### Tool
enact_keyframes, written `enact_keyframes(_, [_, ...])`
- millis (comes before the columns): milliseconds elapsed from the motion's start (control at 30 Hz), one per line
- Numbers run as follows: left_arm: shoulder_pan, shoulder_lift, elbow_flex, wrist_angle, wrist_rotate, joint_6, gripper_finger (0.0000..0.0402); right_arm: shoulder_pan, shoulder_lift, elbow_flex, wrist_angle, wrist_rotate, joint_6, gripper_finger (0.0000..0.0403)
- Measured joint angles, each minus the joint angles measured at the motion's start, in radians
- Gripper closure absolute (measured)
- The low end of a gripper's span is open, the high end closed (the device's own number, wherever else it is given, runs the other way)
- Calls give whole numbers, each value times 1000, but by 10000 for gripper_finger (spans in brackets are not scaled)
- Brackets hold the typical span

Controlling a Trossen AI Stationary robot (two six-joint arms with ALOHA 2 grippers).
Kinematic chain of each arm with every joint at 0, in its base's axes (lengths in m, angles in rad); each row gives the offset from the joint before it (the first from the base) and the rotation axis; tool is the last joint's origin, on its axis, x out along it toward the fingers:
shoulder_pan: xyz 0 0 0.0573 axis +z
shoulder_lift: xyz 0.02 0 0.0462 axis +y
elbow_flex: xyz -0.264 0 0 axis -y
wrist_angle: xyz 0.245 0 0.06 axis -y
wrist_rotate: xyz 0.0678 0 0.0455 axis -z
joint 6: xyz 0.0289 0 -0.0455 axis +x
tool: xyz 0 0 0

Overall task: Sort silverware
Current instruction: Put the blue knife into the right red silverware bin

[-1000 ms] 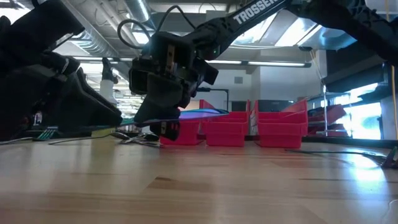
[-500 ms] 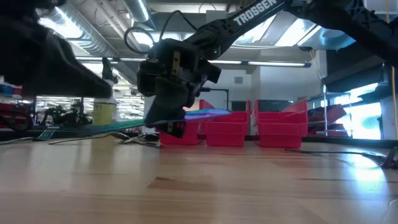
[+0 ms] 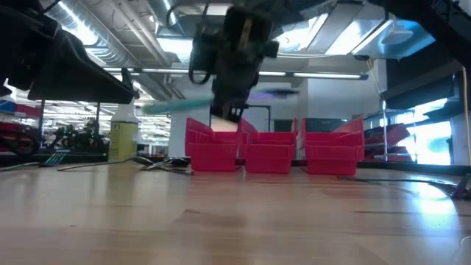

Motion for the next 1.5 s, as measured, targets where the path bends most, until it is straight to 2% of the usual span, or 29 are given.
enact_keyframes(267, [18,0,0,-54,0,-43,180,-28,-142,1,-187,19,-138,402])
enact_keyframes(600, [17,0,0,-55,-11,-34,180,-188,-289,1,-406,60,-322,399])
enact_keyframes(833, [44,-11,0,-63,-23,72,180,-259,-347,1,-553,292,-481,398])
enact_keyframes(967, [86,-11,0,-120,-11,162,180,-274,-353,1,-577,334,-502,398])
enact_keyframes(1100, [99,-39,-24,-224,-28,47,180,-268,-353,1,-607,395,-552,398])
enact_keyframes(1200, [102,-73,-58,-245,-38,-72,180,-268,-352,0,-631,447,-682,398])
enact_keyframes(1333, [123,-94,-78,-247,-40,-97,180,-270,-359,0,-629,461,-788,398])
enact_keyframes(1500, [196,-95,-79,-250,-47,-101,180,-271,-360,0,-629,595,-838,398])
